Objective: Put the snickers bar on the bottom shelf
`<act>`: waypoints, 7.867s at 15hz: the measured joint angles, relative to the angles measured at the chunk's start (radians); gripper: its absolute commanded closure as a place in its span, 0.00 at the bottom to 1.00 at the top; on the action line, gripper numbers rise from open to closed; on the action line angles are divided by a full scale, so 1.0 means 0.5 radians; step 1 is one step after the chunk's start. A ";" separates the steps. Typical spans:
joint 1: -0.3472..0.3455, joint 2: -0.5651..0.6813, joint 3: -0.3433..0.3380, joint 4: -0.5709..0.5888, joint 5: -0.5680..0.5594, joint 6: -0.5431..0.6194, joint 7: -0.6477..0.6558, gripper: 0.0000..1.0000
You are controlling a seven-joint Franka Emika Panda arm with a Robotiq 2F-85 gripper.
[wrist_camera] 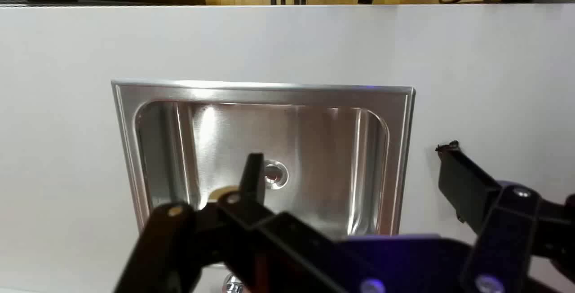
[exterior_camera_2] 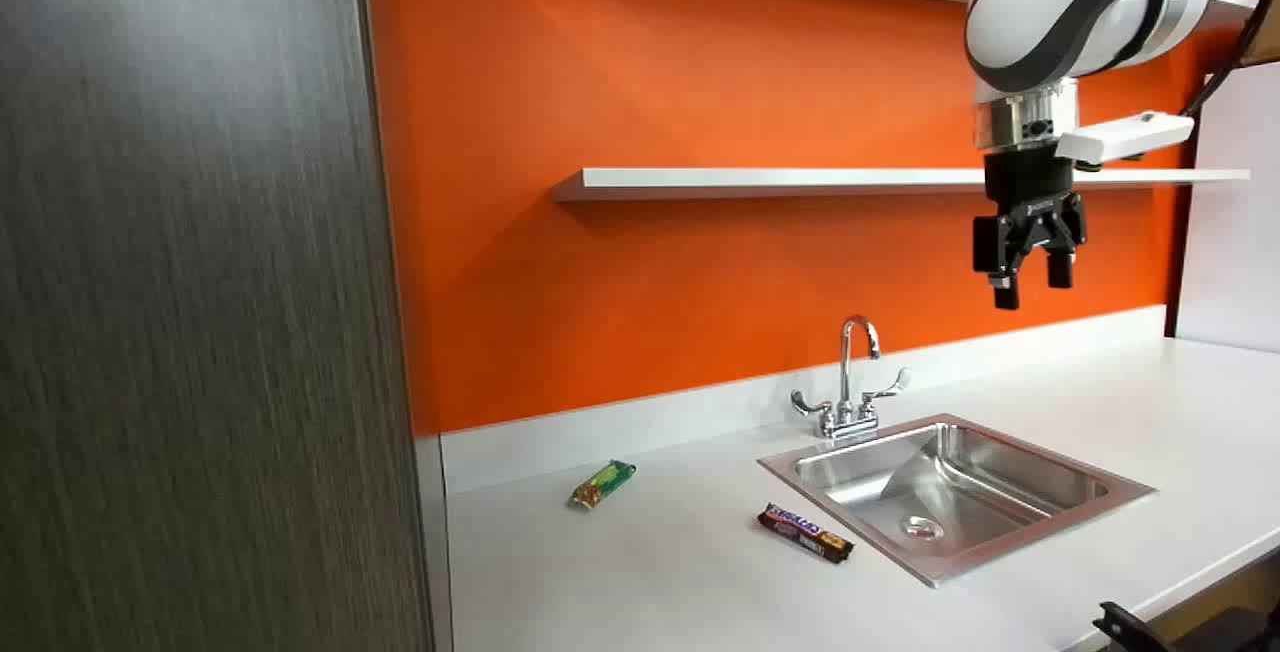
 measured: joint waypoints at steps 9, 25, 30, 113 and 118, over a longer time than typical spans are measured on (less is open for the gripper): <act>0.091 0.050 0.004 -0.002 0.073 0.024 0.000 0.00; 0.471 1.051 0.250 0.090 0.398 0.957 0.018 0.00; 0.470 1.385 0.250 0.200 0.400 1.096 0.018 0.00; 0.347 0.206 0.472 0.651 0.498 -0.040 0.465 0.96; 0.347 0.330 0.516 1.011 0.471 -0.040 0.590 0.96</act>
